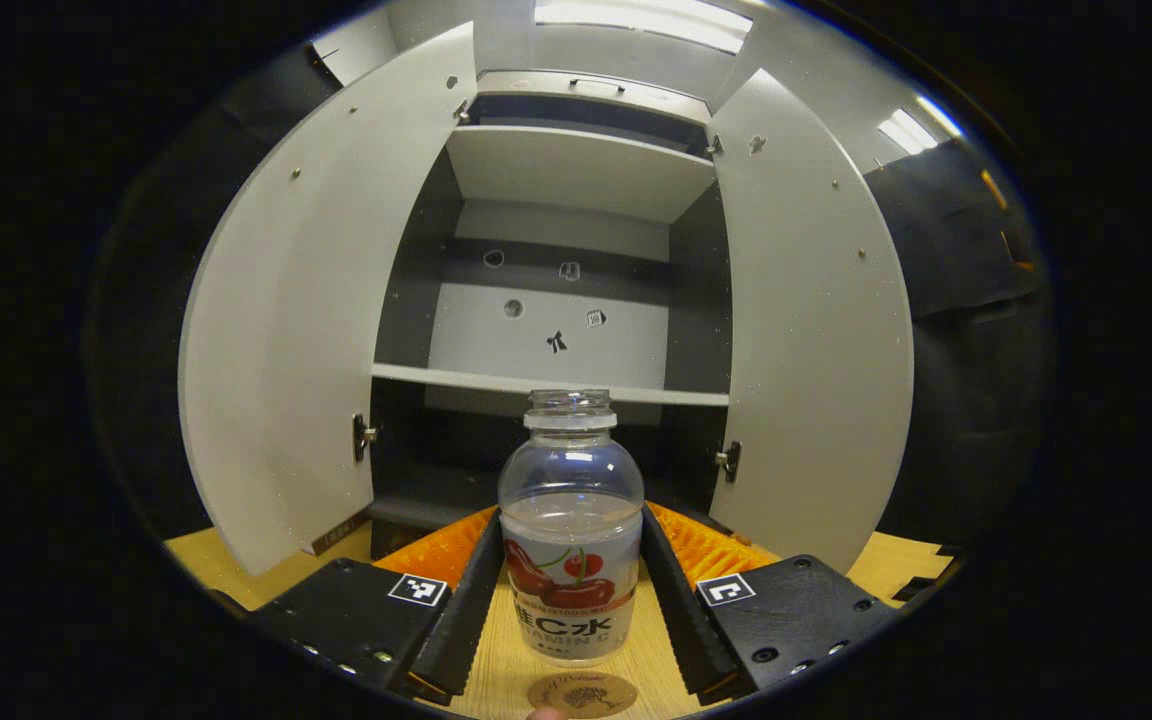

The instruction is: Grasp the bottle in the cabinet with the left hand and place it on the coaster, then close the right door with the right hand and the left door with the left hand.

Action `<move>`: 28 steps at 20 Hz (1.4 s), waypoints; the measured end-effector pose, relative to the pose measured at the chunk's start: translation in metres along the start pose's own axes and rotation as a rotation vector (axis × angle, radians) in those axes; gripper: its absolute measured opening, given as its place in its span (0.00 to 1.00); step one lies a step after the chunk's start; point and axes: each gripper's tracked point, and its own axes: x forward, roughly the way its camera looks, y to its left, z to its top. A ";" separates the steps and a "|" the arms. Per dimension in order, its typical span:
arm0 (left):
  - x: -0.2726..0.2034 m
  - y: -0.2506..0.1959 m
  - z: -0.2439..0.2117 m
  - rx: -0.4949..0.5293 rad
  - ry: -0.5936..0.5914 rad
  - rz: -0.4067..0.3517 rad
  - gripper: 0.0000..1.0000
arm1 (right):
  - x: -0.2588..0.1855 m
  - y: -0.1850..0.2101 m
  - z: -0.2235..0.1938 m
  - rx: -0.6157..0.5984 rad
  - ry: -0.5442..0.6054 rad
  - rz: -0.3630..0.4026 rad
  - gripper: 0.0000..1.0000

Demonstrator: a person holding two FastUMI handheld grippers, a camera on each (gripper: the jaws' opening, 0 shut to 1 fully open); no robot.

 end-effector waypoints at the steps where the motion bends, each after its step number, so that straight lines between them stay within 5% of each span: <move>1: -0.004 -0.001 -0.018 0.001 0.017 0.009 0.75 | 0.000 0.002 -0.005 0.002 0.010 0.004 1.00; 14: -0.024 -0.007 -0.085 0.013 0.042 0.036 0.76 | 0.005 -0.008 -0.037 -0.020 0.097 -0.046 0.96; 20: -0.026 -0.012 -0.082 0.021 -0.016 0.008 0.75 | 0.009 -0.003 -0.044 -0.022 0.119 -0.035 1.00; 26: -0.027 -0.002 -0.094 0.019 0.025 0.037 0.83 | 0.007 -0.007 -0.048 -0.035 0.134 -0.040 1.00; 28: -0.027 -0.002 -0.093 0.014 0.033 0.029 0.96 | 0.007 -0.011 -0.051 -0.042 0.142 -0.044 0.96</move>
